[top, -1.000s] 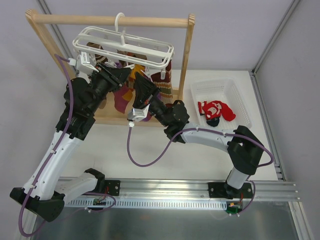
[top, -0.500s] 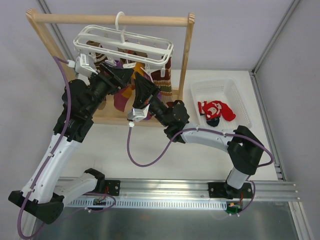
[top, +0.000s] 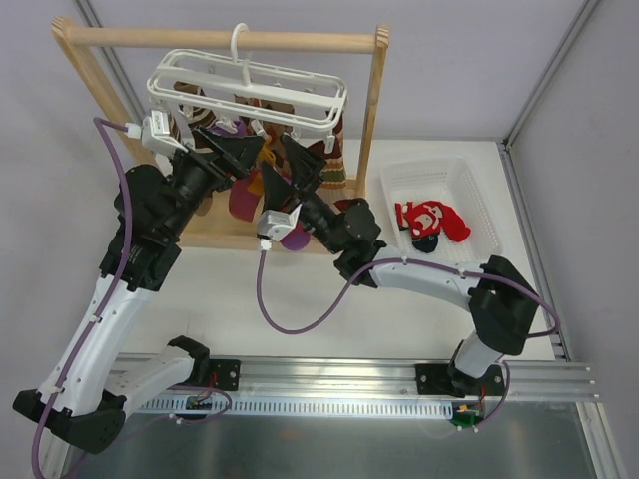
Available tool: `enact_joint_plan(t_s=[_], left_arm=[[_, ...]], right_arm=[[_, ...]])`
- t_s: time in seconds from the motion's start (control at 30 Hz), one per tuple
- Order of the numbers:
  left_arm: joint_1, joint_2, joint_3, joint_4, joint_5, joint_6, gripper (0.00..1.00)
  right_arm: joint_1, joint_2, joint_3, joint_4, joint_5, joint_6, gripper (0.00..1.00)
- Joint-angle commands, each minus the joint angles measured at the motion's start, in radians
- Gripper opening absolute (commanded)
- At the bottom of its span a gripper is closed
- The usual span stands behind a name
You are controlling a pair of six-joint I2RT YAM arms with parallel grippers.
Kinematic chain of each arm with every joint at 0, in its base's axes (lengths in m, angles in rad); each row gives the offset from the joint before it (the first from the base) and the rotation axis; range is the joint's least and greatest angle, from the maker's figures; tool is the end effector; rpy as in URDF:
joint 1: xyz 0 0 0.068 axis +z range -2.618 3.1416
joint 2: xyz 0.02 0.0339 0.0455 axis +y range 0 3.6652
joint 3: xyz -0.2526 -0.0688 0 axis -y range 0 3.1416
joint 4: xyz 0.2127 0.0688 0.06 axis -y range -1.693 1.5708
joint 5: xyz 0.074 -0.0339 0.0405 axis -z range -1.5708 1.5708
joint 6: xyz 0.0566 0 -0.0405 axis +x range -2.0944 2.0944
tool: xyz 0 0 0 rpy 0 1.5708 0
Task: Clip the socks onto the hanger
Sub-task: Clamp the sock onto the hanger, then move the clothesline to the center of the board.
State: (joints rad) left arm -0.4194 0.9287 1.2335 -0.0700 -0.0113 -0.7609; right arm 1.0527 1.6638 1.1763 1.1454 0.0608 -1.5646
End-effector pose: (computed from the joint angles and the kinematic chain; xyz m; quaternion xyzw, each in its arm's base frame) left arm 0.1652 -0.0730 0.4672 -0.1096 0.6096 -0.4340 0.6542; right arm 0.1826 0.3134 0.3982 -0.4184 0.1405 -0.2401 0.8646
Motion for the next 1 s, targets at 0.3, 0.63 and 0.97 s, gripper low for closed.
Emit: enact_joint_plan(t_s=[0.3, 0.63, 0.97], left_arm=[[0.073, -0.014, 0.037, -0.102, 0.029, 0.136, 0.90], [0.131, -0.099, -0.092, -0.163, 0.189, 0.348, 0.93], [0.131, -0.220, -0.311, -0.221, 0.175, 0.390, 0.96]], right_arm=[[0.092, -0.466, 0.105, -1.053, -0.013, 0.791, 1.00], [0.084, -0.660, -0.020, -1.362, 0.339, 1.296, 0.97], [-0.202, -0.932, -0.335, -1.417, 0.331, 1.658, 0.97]])
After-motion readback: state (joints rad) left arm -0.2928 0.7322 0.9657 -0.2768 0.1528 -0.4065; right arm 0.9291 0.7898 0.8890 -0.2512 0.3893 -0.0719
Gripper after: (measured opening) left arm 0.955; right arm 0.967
